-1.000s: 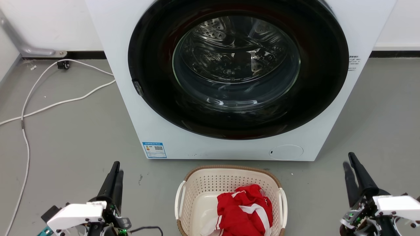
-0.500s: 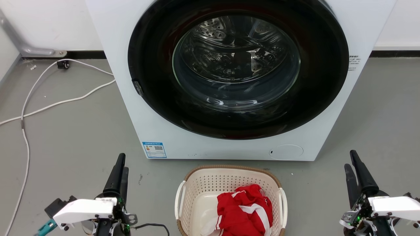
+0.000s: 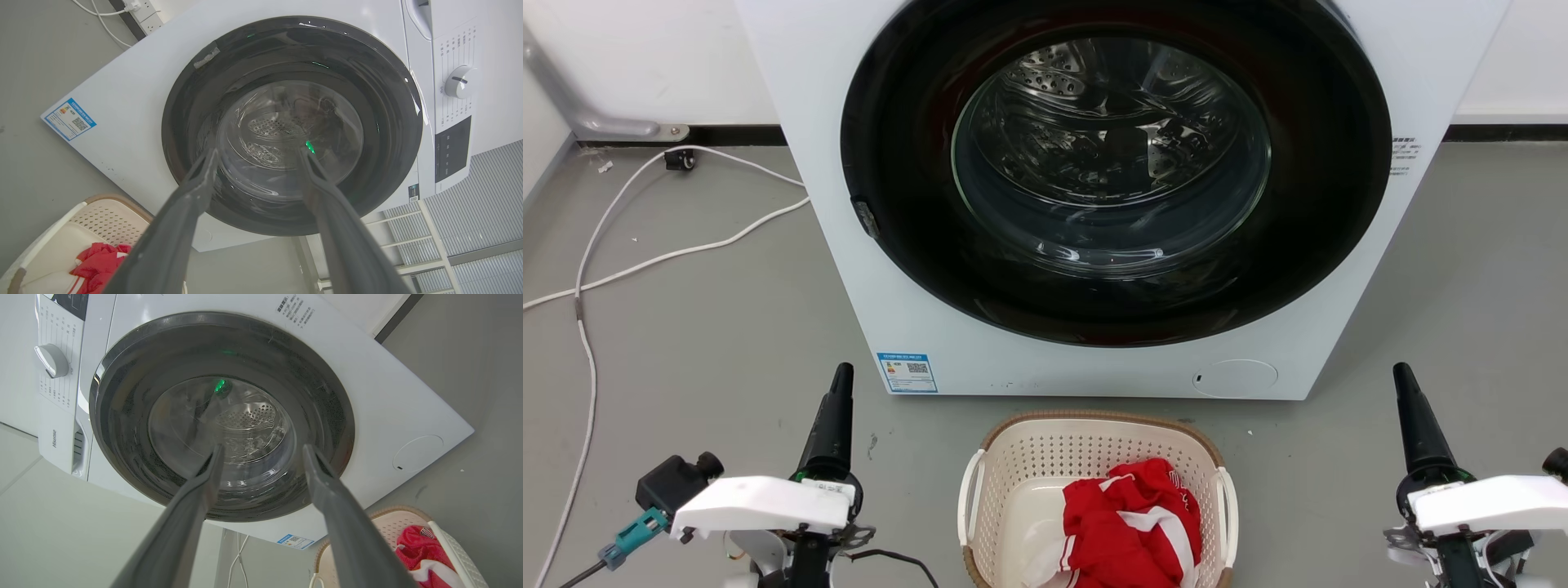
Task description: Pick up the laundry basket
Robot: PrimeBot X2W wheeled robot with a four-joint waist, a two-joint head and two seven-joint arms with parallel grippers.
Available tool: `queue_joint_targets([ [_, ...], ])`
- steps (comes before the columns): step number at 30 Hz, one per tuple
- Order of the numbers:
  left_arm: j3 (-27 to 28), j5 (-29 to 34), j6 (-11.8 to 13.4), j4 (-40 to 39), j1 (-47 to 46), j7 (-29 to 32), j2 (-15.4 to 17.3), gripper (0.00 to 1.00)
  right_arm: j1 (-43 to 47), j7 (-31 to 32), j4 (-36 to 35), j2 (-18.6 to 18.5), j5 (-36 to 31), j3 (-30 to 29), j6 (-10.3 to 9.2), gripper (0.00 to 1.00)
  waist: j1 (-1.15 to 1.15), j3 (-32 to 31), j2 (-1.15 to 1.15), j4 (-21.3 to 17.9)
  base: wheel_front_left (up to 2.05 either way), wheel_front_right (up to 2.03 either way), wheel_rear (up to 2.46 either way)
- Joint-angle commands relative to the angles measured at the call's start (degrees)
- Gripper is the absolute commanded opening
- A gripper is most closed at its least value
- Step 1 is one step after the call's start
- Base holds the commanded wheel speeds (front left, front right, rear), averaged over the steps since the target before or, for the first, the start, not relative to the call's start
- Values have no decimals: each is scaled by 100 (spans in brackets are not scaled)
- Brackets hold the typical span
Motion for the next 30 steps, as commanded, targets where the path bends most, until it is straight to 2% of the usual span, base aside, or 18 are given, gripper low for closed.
queue_joint_targets([
  [1, -20, 321, -1, -107, -193, -65, 15, 100, -9, -65, -147, -3, -390, -12, 1, 100, 0, -2, 0, 2, 0, 0, 0],
  [14, -188, 1845, 76, -18, -247, -309, 9, 100, 101, -308, -214, 11, -1874, -15, 1, 100, 0, -3, 0, 9, 0, 0, 0],
  [15, -236, 2162, 98, 44, -267, -364, 31, 100, 124, -361, -213, 13, -2166, -20, 1, 100, 0, -4, 0, 11, 0, 0, 0],
  [30, -435, 3344, 210, 346, -367, -618, 108, 100, 229, -455, -284, 18, -3421, 24, 1, 100, 0, -10, 0, 20, 0, 0, 0],
])
